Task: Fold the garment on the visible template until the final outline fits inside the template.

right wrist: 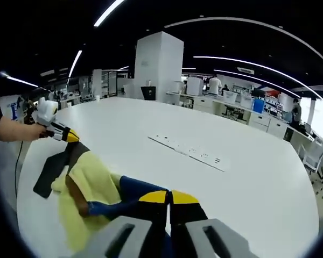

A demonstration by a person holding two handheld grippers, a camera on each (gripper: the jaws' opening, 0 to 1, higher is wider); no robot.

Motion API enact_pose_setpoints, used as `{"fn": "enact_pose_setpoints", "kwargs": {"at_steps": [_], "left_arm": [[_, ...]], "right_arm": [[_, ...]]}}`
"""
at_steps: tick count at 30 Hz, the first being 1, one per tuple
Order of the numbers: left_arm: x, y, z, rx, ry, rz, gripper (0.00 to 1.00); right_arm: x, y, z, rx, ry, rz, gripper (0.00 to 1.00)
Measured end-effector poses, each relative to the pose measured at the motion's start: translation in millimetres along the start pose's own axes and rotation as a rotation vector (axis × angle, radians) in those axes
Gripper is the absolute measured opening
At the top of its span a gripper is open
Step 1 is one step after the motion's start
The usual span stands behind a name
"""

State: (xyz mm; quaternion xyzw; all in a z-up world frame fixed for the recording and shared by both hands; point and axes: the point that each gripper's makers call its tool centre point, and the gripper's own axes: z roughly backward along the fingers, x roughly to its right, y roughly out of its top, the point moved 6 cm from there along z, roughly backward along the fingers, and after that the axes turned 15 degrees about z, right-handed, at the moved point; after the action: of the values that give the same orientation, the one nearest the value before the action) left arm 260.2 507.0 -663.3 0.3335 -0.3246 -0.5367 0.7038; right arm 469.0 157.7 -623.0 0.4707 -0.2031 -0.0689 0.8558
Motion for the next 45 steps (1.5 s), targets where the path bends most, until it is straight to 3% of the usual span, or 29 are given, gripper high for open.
{"fn": "enact_pose_setpoints", "kwargs": {"at_steps": [14, 20, 26, 32, 45], "left_arm": [[-1.2, -6.1, -7.6, -0.021, 0.010, 0.003, 0.00], [3.2, -3.5, 0.0, 0.000, 0.021, -0.022, 0.03], [18.8, 3.9, 14.7, 0.024, -0.009, -0.066, 0.11], [45.5, 12.0, 29.6, 0.061, -0.096, -0.132, 0.12], [89.2, 7.3, 36.2, 0.041, -0.258, -0.167, 0.29]], "right_arm": [[4.4, -16.5, -12.9, -0.047, 0.016, 0.016, 0.00], [1.9, -9.9, -9.6, -0.027, 0.015, 0.024, 0.00], [-3.9, -4.8, 2.0, -0.023, 0.029, 0.055, 0.09], [-14.7, -1.0, 15.2, -0.029, 0.062, 0.134, 0.20], [-32.2, 1.9, 22.7, -0.040, 0.122, 0.226, 0.40]]}}
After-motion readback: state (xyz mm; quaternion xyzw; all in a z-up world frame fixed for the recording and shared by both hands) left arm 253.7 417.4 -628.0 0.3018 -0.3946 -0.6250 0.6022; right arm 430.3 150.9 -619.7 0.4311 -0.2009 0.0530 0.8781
